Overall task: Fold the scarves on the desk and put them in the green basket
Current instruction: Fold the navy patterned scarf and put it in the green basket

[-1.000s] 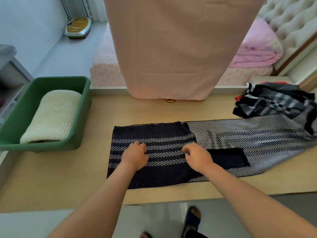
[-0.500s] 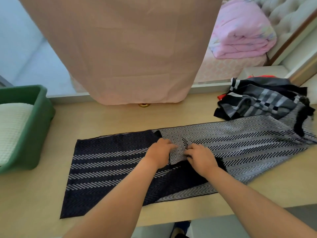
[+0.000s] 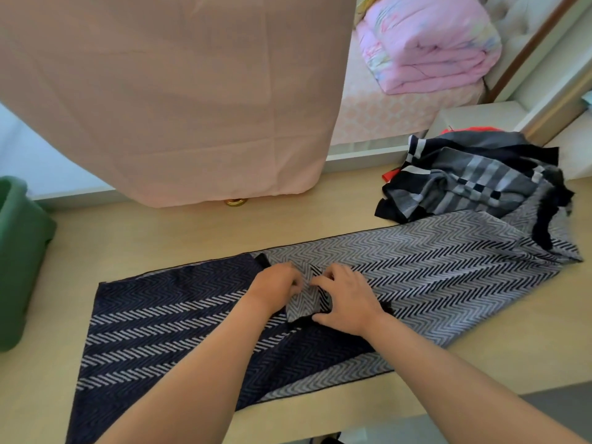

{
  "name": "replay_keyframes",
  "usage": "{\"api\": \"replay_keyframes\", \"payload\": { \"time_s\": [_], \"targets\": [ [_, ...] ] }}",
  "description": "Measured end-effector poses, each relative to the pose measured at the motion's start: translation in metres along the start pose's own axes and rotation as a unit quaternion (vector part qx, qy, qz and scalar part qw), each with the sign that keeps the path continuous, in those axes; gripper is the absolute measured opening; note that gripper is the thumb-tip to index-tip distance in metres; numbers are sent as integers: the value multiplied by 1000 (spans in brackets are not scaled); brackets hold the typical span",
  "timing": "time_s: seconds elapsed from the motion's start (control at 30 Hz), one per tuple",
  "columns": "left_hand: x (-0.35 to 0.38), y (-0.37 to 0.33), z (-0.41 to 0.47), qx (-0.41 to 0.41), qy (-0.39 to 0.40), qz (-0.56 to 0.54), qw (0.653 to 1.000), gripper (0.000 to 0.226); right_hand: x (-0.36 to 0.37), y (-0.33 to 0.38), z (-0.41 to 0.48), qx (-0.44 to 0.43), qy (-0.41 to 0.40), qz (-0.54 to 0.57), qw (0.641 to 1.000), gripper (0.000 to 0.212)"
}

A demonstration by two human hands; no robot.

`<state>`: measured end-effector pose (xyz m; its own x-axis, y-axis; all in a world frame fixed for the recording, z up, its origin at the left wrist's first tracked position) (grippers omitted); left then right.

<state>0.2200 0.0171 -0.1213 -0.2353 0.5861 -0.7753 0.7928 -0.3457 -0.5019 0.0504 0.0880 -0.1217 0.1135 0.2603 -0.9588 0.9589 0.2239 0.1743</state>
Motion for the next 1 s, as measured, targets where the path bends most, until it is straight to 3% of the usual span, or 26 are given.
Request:
{"api": "replay_keyframes", "payload": {
  "time_s": [0.13, 0.23, 0.33, 0.4, 0.43, 0.5, 0.57, 0.6, 0.73, 0.8, 0.87, 0.93, 1.0],
  "targets": [
    [-6, -1, -3, -34, -81, -154, 984, 2, 8, 6, 5, -9, -32, 28, 999, 30],
    [-16, -10, -2, -51, -141, -278, 949, 13, 5, 3, 9, 58, -87, 146, 984, 10],
    [-23, -23, 3, -76, -169, -413, 892, 17, -13, -9, 11, 191, -77, 327, 922, 11],
    [-27, -34, 8, -98, -177, -508, 837, 12, -22, -18, 10, 217, -88, 350, 907, 4],
    [-29, -40, 11, -109, -172, -552, 809, 11, -25, -20, 10, 215, -83, 354, 907, 15],
    [-30, -50, 21, -115, -143, -610, 771, 14, -26, -20, 10, 214, -40, 375, 901, 57],
    [-28, -53, 31, -102, -125, -588, 793, 20, -23, -20, 13, 232, -5, 334, 914, 88],
    [-27, -52, 33, -98, -131, -565, 808, 22, -20, -23, 15, 245, -8, 296, 923, 86],
    [-26, -32, 17, -106, -229, -438, 863, 28, -17, -45, 27, 340, -39, 237, 909, 23],
    [-19, -15, 7, -92, -246, -304, 916, 32, -17, -52, 30, 353, -41, 220, 909, 20],
    [-9, -1, 2, -71, -203, -173, 961, 30, -18, -57, 31, 366, -52, 204, 907, 24],
    [1, 5, 2, -45, -147, -60, 986, 31, -16, -57, 29, 359, -68, 186, 912, 29],
    [9, 2, 3, -21, -117, -8, 993, 47, -13, -52, 27, 289, -82, 168, 939, 43]
  ]
}}
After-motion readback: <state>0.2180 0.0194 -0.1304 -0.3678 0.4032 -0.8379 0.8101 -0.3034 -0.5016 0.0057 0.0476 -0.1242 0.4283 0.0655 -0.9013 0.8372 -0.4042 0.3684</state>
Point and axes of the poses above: each hand's wrist, its own z-axis towards the middle knuckle, its own x-axis out of the palm, y = z × x, the point moved 2 cm from there along z, towards the middle knuckle, and after that the axes turned 8 degrees about -z, right-handed, at the moved point
